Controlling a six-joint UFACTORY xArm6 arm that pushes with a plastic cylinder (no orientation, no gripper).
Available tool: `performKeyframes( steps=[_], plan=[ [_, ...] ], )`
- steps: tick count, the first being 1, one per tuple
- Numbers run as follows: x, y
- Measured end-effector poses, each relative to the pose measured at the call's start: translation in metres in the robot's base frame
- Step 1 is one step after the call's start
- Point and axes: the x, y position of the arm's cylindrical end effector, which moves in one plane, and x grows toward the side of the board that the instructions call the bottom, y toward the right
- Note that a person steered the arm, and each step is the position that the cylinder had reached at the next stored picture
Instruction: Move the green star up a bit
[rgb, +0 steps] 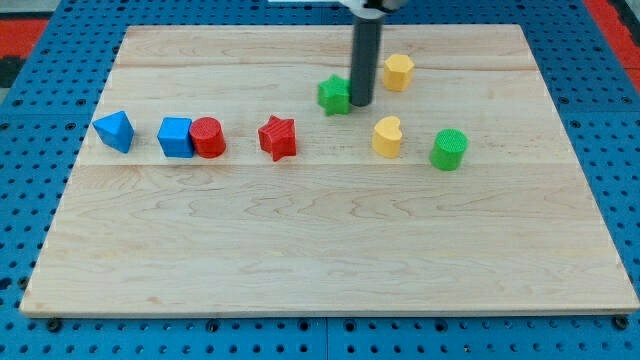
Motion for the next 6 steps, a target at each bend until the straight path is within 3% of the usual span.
performKeyframes(
  steps=[1,2,3,5,6],
  plan=[
    [0.023,0.005],
    [0.01,-0.033],
    [-0.018,-0.033],
    [-0.005,-0.022],
    [0.015,-0.046]
  ],
)
